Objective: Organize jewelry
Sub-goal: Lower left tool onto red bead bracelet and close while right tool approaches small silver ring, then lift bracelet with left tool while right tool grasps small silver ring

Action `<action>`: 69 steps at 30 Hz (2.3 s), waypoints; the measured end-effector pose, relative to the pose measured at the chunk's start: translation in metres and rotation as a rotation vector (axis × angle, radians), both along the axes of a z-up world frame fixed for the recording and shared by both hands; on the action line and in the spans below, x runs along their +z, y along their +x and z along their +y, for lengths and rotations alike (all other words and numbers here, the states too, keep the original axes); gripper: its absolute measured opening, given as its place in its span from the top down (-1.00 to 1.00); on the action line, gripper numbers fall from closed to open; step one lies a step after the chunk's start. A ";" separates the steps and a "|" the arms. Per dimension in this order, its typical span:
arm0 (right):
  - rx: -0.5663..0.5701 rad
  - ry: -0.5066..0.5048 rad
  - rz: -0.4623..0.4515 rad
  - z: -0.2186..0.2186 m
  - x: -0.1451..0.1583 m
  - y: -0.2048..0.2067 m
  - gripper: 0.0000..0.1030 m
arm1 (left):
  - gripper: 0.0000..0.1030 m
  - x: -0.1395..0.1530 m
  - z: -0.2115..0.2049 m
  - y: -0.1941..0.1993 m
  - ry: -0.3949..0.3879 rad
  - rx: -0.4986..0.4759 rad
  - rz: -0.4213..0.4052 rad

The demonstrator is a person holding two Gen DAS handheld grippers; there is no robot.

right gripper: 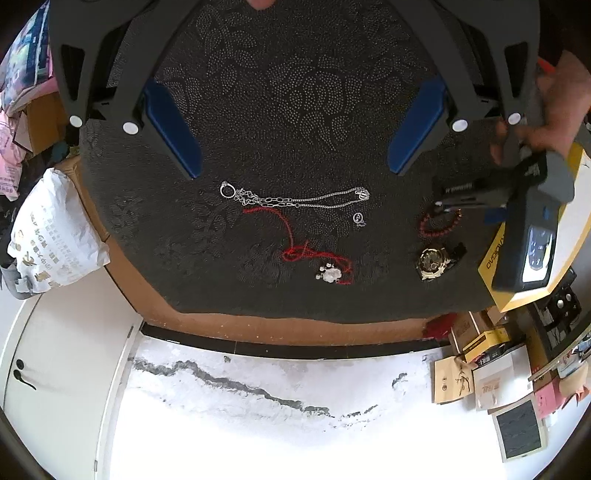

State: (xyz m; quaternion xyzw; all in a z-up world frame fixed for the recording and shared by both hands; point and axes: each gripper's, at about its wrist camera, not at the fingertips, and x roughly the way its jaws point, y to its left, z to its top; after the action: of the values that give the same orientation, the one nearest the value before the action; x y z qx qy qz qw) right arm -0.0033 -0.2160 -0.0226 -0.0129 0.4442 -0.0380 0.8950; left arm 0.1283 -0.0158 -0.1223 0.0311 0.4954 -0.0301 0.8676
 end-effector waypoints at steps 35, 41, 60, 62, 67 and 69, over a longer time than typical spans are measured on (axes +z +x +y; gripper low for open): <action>-0.006 0.007 0.040 -0.011 -0.023 0.023 -0.89 | 0.86 0.001 0.011 -0.014 0.028 -0.003 -0.057; 0.044 0.063 0.071 -0.012 -0.039 0.033 -0.89 | 0.86 0.050 0.006 -0.036 0.021 -0.016 -0.135; 0.237 -0.031 0.168 0.058 -0.111 0.127 -0.83 | 0.86 0.065 0.033 -0.043 -0.020 -0.024 -0.111; 0.243 -0.013 0.193 0.056 -0.125 0.140 -0.80 | 0.86 0.064 0.036 -0.043 -0.021 -0.021 -0.107; 0.248 0.029 0.177 0.054 -0.125 0.144 -0.62 | 0.86 0.063 0.041 -0.044 -0.014 -0.027 -0.104; 0.265 0.030 0.169 0.056 -0.123 0.142 -0.22 | 0.86 0.062 0.043 -0.042 -0.016 -0.022 -0.101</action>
State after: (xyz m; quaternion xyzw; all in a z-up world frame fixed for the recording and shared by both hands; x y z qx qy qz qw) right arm 0.1388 -0.1595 -0.1453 -0.0612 0.5127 0.0882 0.8518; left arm 0.0859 0.0276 -0.0600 0.0313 0.4502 -0.0420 0.8914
